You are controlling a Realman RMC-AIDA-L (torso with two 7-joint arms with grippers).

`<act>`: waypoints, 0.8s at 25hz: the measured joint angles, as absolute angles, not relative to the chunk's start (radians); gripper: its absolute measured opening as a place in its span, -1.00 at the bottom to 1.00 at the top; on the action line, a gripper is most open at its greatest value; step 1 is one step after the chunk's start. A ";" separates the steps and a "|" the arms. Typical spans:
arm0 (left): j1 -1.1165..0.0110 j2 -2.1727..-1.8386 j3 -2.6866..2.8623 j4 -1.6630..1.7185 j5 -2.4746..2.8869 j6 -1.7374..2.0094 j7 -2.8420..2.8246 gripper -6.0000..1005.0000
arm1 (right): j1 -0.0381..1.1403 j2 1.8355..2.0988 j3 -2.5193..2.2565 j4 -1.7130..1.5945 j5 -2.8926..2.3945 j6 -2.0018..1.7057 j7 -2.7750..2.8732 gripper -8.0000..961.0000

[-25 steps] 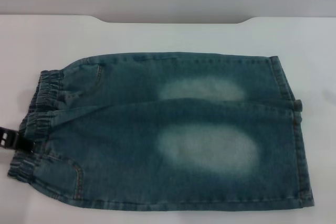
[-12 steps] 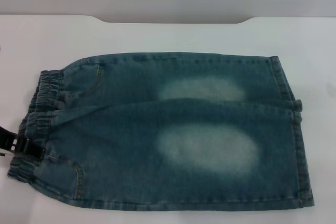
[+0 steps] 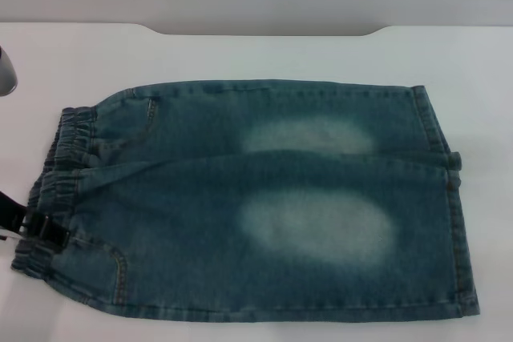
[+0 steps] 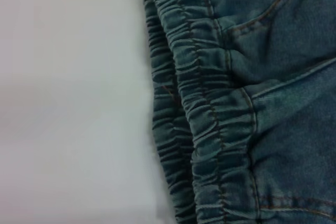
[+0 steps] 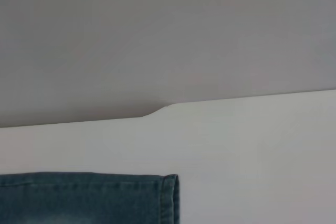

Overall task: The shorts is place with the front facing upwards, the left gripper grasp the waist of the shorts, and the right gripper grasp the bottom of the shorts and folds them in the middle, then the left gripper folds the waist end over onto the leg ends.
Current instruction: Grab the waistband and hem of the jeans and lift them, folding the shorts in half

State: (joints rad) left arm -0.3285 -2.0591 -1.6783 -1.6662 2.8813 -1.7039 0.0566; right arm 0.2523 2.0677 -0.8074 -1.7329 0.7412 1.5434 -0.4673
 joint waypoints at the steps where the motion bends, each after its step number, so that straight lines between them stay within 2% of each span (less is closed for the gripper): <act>1: -0.329 -2.059 -1.678 -1.664 2.881 -1.703 0.056 0.59 | 0.251 2.068 -0.807 -1.733 0.741 1.544 -0.469 0.71; 20: -0.325 -2.059 -1.666 -1.613 2.874 -1.686 0.021 0.59 | 0.269 2.068 -0.805 -1.748 0.746 1.545 -0.478 0.71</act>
